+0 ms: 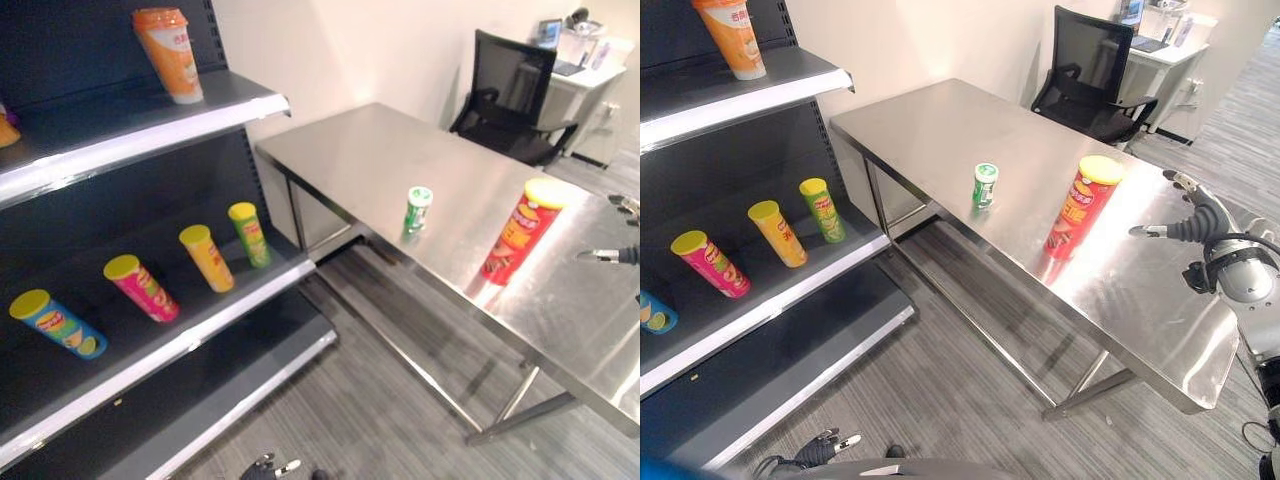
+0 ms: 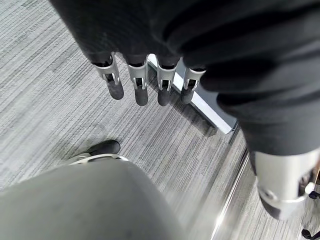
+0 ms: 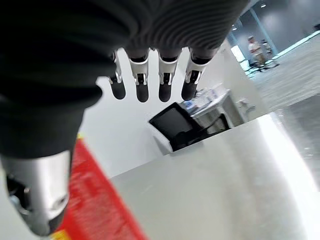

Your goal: Put the goods on the table back onto the shelves and tidy them up.

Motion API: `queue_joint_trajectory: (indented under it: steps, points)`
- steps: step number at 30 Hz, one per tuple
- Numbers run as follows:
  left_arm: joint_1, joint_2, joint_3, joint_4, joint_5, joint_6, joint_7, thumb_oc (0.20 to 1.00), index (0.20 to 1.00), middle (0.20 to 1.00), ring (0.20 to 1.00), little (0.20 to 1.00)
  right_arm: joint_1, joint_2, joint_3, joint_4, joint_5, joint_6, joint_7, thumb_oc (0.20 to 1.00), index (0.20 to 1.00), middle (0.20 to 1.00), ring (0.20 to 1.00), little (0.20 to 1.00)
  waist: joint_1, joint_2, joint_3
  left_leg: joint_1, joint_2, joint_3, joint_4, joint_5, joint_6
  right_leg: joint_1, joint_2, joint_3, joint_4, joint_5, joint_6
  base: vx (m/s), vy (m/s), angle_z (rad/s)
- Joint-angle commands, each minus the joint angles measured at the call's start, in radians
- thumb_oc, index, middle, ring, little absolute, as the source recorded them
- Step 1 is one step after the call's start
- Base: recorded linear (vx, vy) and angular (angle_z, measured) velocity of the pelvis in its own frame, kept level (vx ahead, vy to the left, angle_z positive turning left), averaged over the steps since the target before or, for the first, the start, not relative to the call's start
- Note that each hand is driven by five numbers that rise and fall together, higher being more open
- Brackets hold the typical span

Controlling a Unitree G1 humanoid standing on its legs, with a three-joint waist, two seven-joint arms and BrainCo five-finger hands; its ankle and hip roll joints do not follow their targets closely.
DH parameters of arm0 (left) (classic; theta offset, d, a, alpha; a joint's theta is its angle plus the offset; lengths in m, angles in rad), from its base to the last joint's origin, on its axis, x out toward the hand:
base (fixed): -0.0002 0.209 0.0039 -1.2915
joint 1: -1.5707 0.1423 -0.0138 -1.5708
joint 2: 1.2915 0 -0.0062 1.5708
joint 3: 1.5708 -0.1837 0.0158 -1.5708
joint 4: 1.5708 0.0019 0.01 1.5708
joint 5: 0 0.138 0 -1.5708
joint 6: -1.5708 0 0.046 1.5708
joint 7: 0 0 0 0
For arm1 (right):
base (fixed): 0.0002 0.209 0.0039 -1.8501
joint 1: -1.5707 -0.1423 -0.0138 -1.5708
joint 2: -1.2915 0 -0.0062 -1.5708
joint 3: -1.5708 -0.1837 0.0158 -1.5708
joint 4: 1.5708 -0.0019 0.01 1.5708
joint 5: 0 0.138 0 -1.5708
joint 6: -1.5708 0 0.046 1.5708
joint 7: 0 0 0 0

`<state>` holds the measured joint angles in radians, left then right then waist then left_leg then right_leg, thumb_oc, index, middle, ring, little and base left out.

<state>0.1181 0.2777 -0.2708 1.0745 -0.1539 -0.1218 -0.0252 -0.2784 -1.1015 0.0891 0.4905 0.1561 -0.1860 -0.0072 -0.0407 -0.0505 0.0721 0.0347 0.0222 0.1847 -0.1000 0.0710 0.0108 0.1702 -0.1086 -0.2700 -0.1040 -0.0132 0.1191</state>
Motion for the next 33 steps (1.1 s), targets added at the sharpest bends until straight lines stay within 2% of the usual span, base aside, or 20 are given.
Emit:
queue_joint_trajectory:
  steps: [1,6,14,26,33]
  points:
    - [-0.068,0.003,-0.026,0.033,-0.026,-0.022,0.005,1.000,1.000,1.000,1.000,1.000,-0.128,-0.010,0.014,0.022,0.009,-0.032,-0.045,1.000,1.000,1.000,1.000,1.000,0.039,-0.024,0.009,0.103,0.013,-0.030,0.013,-0.156,-0.034,-0.009,0.038,0.028,0.017,-0.063,-0.018,0.01,-0.022,0.05]
    - [-0.078,-0.001,-0.021,0.066,-0.020,-0.021,0.012,1.000,1.000,1.000,1.000,1.000,-0.140,0.009,0.003,0.017,0.027,-0.038,-0.059,1.000,1.000,1.000,1.000,1.000,0.043,-0.026,0.008,0.105,0.013,-0.039,0.013,-0.158,-0.035,-0.002,0.039,0.022,0.017,-0.068,-0.021,0.01,-0.012,0.03]
    - [-0.079,-0.002,-0.021,0.092,-0.016,-0.023,0.018,1.000,1.000,1.000,1.000,1.000,-0.194,0.030,0.059,0.030,0.080,-0.043,-0.036,1.000,1.000,1.000,1.000,1.000,0.055,-0.033,0.002,0.104,0.014,-0.047,0.013,-0.157,-0.039,0.002,0.042,0.013,0.017,-0.075,-0.024,0.00,-0.006,0.02]
    - [-0.074,0.005,-0.035,0.112,-0.027,-0.027,0.025,1.000,1.000,1.000,1.000,1.000,-0.380,0.057,0.226,0.174,0.104,-0.023,-0.013,1.000,1.000,1.000,1.000,1.000,0.082,-0.037,0.003,0.097,0.010,-0.078,0.013,-0.151,-0.042,0.009,0.041,-0.013,0.017,-0.081,-0.027,0.01,-0.010,0.09]
    - [-0.090,0.002,-0.004,0.171,-0.015,-0.020,0.033,1.000,1.000,1.000,1.000,1.000,-0.331,0.082,0.253,0.144,0.096,-0.005,0.016,1.000,1.000,1.000,1.000,1.000,0.080,-0.052,0.001,0.103,0.011,-0.081,0.013,-0.157,-0.044,0.012,0.043,-0.012,0.017,-0.085,-0.030,0.01,-0.004,0.01]
